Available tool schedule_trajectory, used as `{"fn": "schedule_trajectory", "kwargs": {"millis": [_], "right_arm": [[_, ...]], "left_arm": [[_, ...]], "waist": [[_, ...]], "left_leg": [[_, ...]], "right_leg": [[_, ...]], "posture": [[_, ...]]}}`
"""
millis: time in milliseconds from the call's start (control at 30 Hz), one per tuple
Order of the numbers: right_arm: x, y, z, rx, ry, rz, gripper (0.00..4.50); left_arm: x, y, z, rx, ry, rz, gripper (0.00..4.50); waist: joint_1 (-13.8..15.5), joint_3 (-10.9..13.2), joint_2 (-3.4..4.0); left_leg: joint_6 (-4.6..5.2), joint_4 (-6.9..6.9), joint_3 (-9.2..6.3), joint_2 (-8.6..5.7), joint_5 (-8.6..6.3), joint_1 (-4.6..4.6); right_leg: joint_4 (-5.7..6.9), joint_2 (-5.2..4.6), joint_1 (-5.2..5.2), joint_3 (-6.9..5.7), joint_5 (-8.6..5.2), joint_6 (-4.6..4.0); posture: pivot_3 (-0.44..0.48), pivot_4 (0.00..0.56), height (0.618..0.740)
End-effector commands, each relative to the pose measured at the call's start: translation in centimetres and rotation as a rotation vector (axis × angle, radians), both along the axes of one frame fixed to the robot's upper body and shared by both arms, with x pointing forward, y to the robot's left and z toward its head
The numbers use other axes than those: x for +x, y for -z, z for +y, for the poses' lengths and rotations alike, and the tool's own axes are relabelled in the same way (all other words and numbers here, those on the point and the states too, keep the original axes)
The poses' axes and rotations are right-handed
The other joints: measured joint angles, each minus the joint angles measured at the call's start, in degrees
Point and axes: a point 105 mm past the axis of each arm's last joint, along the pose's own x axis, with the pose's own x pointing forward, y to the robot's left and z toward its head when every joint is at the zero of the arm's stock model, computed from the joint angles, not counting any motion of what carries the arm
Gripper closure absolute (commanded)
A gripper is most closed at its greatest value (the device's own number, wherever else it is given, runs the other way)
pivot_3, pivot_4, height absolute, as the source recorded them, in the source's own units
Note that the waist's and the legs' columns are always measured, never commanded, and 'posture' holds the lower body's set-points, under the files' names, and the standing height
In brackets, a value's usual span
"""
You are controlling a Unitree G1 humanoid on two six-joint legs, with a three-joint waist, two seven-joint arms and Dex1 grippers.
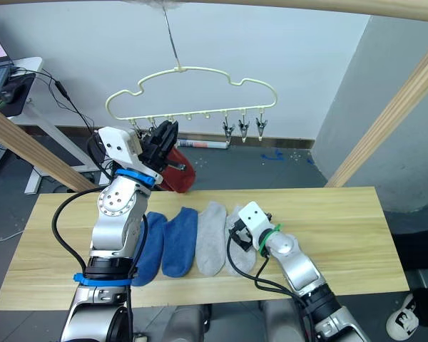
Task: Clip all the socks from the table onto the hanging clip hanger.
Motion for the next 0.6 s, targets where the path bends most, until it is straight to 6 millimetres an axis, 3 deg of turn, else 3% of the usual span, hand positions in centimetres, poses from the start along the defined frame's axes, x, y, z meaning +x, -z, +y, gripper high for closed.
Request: {"fn": "schedule_trajectory", "kwargs": {"millis": [33,233,400,600], "right_arm": [[0.3,1.0,-0.7,-0.060,0.025,-0.008,0.58],[-0.1,0.9,-1.5,-0.117,-0.009,-0.045,2.72],[-0.9,-2.0,-0.7,-0.145,-0.169,-0.153,4.45],[-1.5,-7.9,2.9,-0.115,-0.390,-0.320,4.50]], "left_arm": [[-0.7,-0.9,0.2,-0.001,0.006,-0.030,4.43],[-1.0,-0.6,0.5,-0.014,0.042,0.012,4.43],[-1.5,-0.5,1.0,-0.002,0.083,0.047,4.43],[-2.5,-1.1,0.8,-0.037,0.200,0.107,4.43]], "waist": [[0.0,0.0,0.00],[0.0,0.0,0.00],[0.0,0.0,0.00],[-0.6,0.0,0.00]], "left_leg": [[0.00,0.00,-0.01,0.00,0.00,0.01],[0.00,0.01,-0.02,0.00,0.00,0.08],[0.00,0.00,-0.01,0.00,0.00,0.07],[0.00,-0.02,-0.02,0.07,0.00,0.08]], "right_leg": [[0.00,0.00,0.01,0.00,-0.01,0.01],[0.02,0.00,0.09,0.00,-0.13,0.22],[0.00,0.00,0.08,0.00,-0.14,0.24],[0.02,0.07,0.05,-0.01,-0.15,0.25]], "posture": [[-0.051,0.318,0.721],[-0.050,0.313,0.721],[-0.053,0.309,0.721],[-0.047,0.298,0.721]]}}
